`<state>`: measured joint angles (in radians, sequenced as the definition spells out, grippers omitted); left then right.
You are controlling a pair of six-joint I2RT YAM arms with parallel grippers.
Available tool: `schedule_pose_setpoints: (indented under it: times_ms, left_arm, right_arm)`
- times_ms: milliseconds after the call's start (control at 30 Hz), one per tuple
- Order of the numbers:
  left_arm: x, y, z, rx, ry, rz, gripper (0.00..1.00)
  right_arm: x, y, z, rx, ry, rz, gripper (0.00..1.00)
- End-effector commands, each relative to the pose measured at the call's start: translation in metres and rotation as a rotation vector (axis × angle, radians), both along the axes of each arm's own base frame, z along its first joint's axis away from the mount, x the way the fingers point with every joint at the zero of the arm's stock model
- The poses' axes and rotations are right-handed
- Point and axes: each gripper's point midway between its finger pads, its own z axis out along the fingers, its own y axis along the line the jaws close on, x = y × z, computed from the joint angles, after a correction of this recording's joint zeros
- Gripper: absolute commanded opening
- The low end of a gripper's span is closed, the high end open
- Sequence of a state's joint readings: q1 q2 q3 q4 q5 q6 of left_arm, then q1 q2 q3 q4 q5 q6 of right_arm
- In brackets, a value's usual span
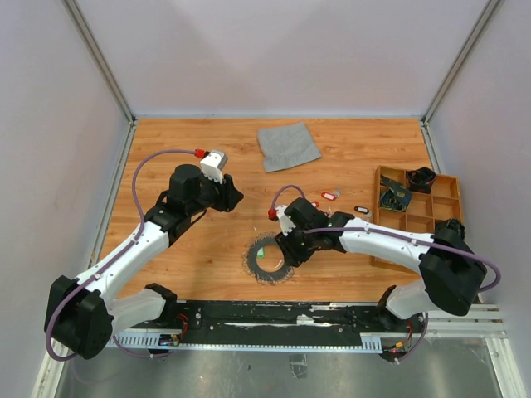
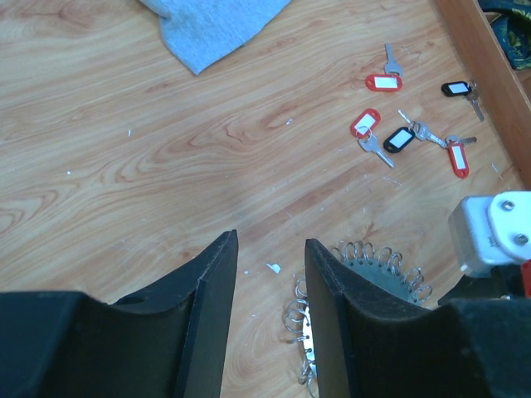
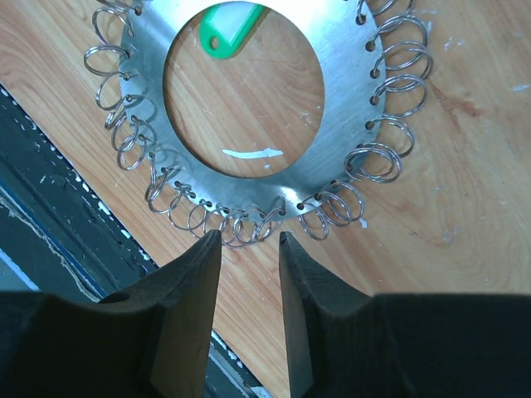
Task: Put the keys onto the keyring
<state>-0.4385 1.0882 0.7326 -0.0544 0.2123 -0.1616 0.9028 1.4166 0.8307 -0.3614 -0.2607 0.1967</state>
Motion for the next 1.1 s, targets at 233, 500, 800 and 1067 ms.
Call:
schedule_pose_setpoints:
  times_ms: [233, 500, 800, 1067]
  left_arm:
    - [0.006, -0.001, 0.023, -0.028, -0.067, -0.004, 0.43]
    - [0.006, -0.001, 0.023, -0.027, -0.067, -0.007, 0.43]
    - [0.006, -0.001, 0.023, -0.028, -0.066, -0.009, 0.43]
    - [0.006, -0.001, 0.022, -0.027, -0.064, -0.009, 0.43]
  right_arm:
    - [-0.014, 0.003, -0.011, -0.091, 0.026, 0.082, 0.32]
    - [-0.012, -0.005, -0.021, -0.155, 0.026, 0.059, 0.24]
    - [-0.005, -0.016, -0.024, -0.199, -0.012, 0.018, 0.11]
    - [0.000, -0.023, -0.027, -0.238, -0.040, 0.002, 0.06]
